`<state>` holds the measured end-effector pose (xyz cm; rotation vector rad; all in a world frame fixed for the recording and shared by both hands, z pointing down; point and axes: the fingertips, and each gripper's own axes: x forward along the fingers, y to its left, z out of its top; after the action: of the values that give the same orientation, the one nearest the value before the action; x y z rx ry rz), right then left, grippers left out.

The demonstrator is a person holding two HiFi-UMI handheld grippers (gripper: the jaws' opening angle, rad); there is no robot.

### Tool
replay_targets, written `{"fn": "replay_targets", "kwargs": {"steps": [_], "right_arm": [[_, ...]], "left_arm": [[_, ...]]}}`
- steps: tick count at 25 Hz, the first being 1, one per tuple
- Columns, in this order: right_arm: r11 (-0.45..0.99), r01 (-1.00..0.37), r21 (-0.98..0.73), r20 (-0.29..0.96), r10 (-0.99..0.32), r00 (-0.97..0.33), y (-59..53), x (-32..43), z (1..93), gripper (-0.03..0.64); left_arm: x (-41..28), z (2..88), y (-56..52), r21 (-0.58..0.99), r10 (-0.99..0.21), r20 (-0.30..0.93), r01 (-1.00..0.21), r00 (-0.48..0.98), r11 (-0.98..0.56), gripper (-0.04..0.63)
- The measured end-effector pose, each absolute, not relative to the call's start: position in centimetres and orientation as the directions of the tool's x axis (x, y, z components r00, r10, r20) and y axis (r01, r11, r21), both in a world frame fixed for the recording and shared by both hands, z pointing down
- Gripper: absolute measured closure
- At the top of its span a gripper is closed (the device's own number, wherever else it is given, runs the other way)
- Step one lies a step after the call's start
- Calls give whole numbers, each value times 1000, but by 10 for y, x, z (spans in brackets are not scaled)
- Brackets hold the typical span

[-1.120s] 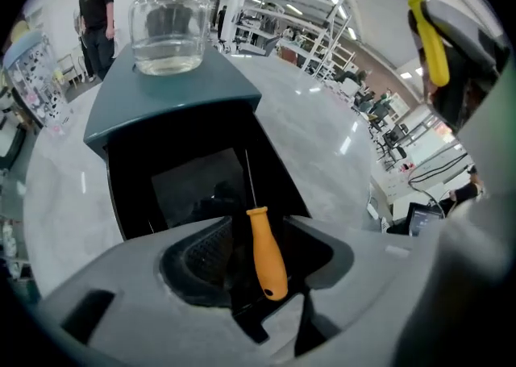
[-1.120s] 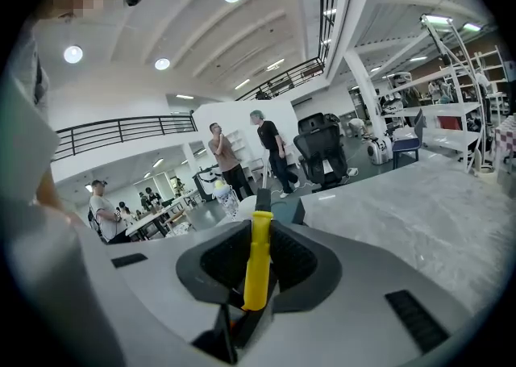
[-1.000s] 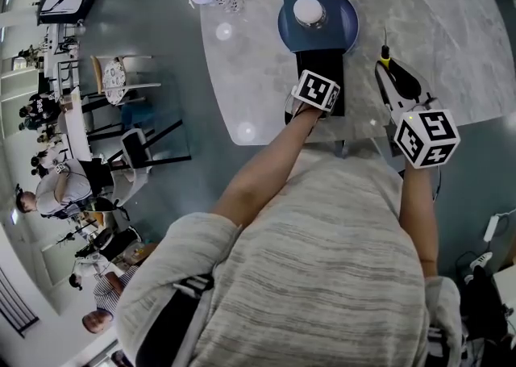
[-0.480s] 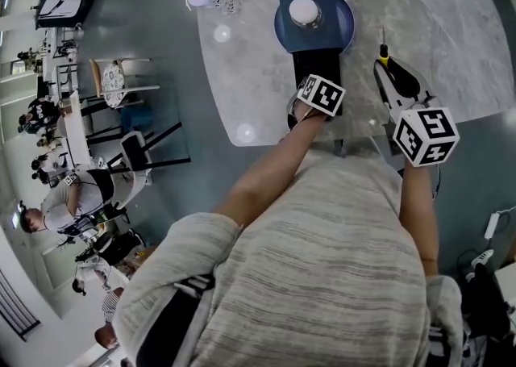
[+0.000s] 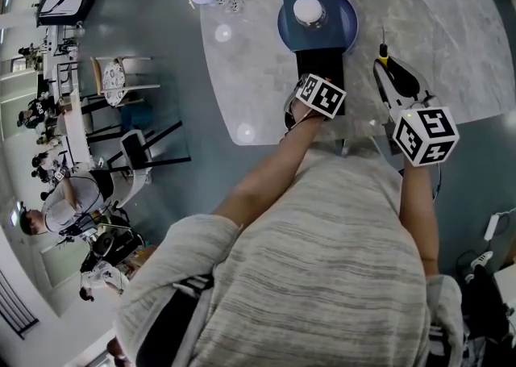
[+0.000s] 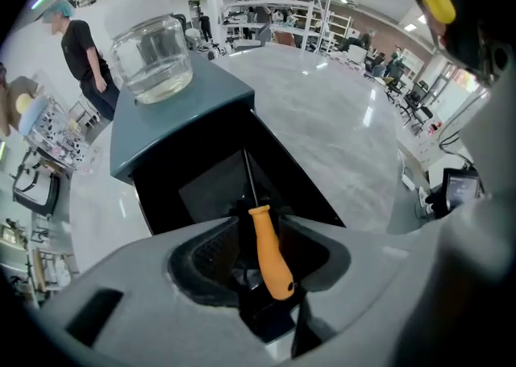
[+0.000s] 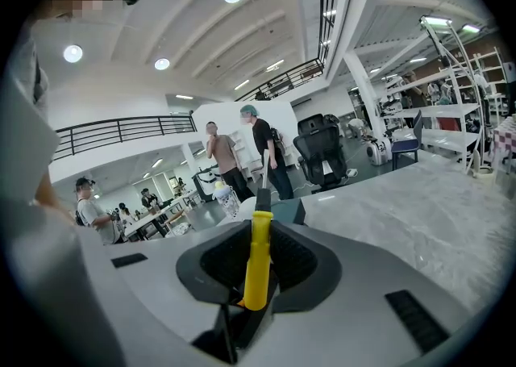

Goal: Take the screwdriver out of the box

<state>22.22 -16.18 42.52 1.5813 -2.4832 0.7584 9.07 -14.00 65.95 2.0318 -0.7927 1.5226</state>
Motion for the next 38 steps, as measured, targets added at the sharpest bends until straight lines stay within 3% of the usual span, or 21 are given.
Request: {"fn": "replay_targets", "kwargs": {"steps": [4, 8, 28, 38], "right_arm": [[345, -868, -356, 344, -816, -465, -163, 216, 426, 543], [348, -868, -354, 348, -813, -468, -165, 213, 427, 543], [357, -870, -340, 346, -813, -469, -163, 213, 421, 543], [400, -854, -333, 333, -798, -503, -168, 193, 413, 543]], "left_arm": [[97, 663, -131, 19, -149, 968, -653, 202, -757, 474], [100, 675, -125, 28, -108, 979, -633, 175, -774, 445], [88, 661, -129, 147, -100, 954, -733, 281, -664, 493], [87, 613, -151, 219, -262, 842, -742, 472, -633, 495]]}}
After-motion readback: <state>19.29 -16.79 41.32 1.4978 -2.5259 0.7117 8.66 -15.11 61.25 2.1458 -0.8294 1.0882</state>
